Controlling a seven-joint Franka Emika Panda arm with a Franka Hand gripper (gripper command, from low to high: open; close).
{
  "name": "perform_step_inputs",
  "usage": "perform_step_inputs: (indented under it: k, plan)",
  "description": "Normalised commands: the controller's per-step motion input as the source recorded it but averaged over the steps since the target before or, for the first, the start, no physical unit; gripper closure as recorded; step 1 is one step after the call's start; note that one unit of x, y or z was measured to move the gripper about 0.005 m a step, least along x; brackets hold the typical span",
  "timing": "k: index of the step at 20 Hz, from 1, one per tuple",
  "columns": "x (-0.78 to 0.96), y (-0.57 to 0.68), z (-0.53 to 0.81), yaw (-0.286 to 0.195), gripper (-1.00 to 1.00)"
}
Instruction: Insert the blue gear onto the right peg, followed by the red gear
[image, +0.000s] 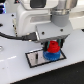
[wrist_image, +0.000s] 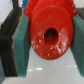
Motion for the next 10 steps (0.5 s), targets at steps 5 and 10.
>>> perform_step_inputs:
  k: [5,10]
  plan:
    - [0.08,-0.03,-0.04,0.0,1.0]
    - [0.02,0.01,0.11,0.0,1.0]
